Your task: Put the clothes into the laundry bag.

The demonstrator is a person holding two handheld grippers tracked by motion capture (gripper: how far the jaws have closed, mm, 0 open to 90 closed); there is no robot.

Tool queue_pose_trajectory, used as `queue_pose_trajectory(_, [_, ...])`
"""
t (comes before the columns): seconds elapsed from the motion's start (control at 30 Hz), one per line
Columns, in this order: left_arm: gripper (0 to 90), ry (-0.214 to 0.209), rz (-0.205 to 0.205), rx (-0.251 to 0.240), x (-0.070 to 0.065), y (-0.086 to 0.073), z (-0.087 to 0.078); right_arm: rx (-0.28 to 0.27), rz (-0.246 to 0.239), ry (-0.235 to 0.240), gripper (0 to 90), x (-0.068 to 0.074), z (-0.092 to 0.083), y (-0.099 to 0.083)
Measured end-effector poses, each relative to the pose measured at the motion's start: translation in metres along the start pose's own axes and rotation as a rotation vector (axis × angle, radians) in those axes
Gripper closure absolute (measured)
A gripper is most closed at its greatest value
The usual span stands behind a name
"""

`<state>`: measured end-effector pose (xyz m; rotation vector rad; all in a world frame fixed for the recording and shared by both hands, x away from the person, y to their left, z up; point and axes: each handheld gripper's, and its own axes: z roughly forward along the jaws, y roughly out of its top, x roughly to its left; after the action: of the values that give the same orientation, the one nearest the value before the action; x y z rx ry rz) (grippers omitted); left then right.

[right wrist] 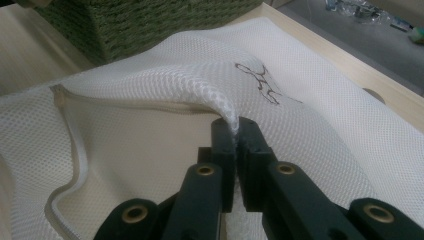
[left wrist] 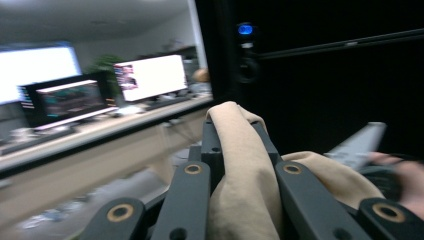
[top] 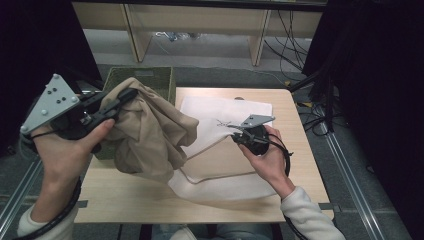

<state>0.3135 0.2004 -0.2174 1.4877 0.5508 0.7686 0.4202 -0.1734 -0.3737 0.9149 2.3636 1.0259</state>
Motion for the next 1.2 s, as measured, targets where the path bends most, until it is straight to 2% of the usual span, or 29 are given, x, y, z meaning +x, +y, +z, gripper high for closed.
queue_pose_trajectory(0.03, [81.6, -0.021, 0.003, 0.001, -0.005, 0.001, 0.000, -0.008, -0.026, 0.003, 88.1, -0.001, 0.001, 0.000])
queue_pose_trajectory(0.07, [81.6, -0.030, 0.008, 0.002, -0.009, 0.001, 0.000, -0.004, -0.011, 0.003, 88.2, 0.000, 0.000, 0.000])
queue_pose_trajectory(0.17, [81.6, -0.093, 0.006, -0.003, -0.021, 0.004, 0.000, -0.009, -0.033, 0.010, 88.1, -0.002, 0.000, 0.001])
queue_pose_trajectory(0.23, [81.5, -0.125, 0.013, -0.007, -0.030, 0.008, 0.000, -0.011, -0.027, 0.005, 88.1, -0.001, 0.000, 0.001])
queue_pose_trajectory(0.27, [81.5, -0.125, 0.013, -0.007, -0.030, 0.008, 0.000, -0.011, -0.027, 0.005, 88.1, -0.001, 0.000, 0.001])
queue_pose_trajectory(0.33, [81.5, -0.165, 0.033, -0.018, -0.041, 0.015, 0.000, -0.014, -0.029, 0.000, 88.1, -0.002, -0.001, 0.001])
queue_pose_trajectory(0.4, [81.5, -0.192, 0.031, -0.020, -0.047, 0.018, 0.000, -0.015, -0.031, 0.001, 88.1, -0.002, -0.002, 0.001])
queue_pose_trajectory(0.43, [81.5, -0.204, 0.031, -0.023, -0.051, 0.020, 0.000, -0.019, -0.018, 0.000, 88.1, -0.001, -0.002, 0.001])
queue_pose_trajectory(0.53, [81.4, -0.242, 0.049, -0.023, -0.061, 0.024, 0.002, -0.019, -0.016, 0.002, 88.1, -0.001, -0.003, 0.001])
queue_pose_trajectory(0.6, [81.5, -0.255, 0.050, -0.022, -0.064, 0.025, 0.002, -0.015, 0.002, 0.003, 88.1, 0.000, -0.003, 0.001])
queue_pose_trajectory(0.67, [81.4, -0.313, 0.031, -0.028, -0.074, 0.028, 0.003, -0.020, -0.012, -0.001, 88.2, -0.001, -0.003, 0.001])
queue_pose_trajectory(0.73, [81.4, -0.329, 0.044, -0.026, -0.080, 0.029, 0.004, -0.020, -0.011, 0.000, 88.1, -0.001, -0.003, 0.002])
queue_pose_trajectory(0.83, [81.4, -0.359, 0.041, -0.017, -0.086, 0.028, 0.007, -0.020, -0.011, 0.002, 88.1, -0.001, -0.003, 0.002])
queue_pose_trajectory(0.9, [81.4, -0.389, 0.036, 0.005, -0.091, 0.023, 0.013, -0.020, -0.014, 0.001, 88.1, -0.001, -0.004, 0.002])
queue_pose_trajectory(1.03, [81.4, -0.411, -0.013, 0.056, -0.093, 0.003, 0.028, -0.012, -0.005, 0.007, 88.1, -0.002, -0.004, 0.002])
queue_pose_trajectory(1.07, [81.3, -0.411, -0.013, 0.056, -0.093, 0.003, 0.028, -0.012, -0.005, 0.007, 88.1, -0.002, -0.004, 0.002])
queue_pose_trajectory(1.13, [81.4, -0.442, -0.058, 0.100, -0.094, -0.016, 0.042, -0.019, -0.009, 0.003, 88.1, -0.002, -0.004, 0.002])
queue_pose_trajectory(1.2, [81.4, -0.459, -0.084, 0.135, -0.095, -0.031, 0.052, -0.024, -0.020, 0.006, 88.2, -0.003, -0.004, 0.002])
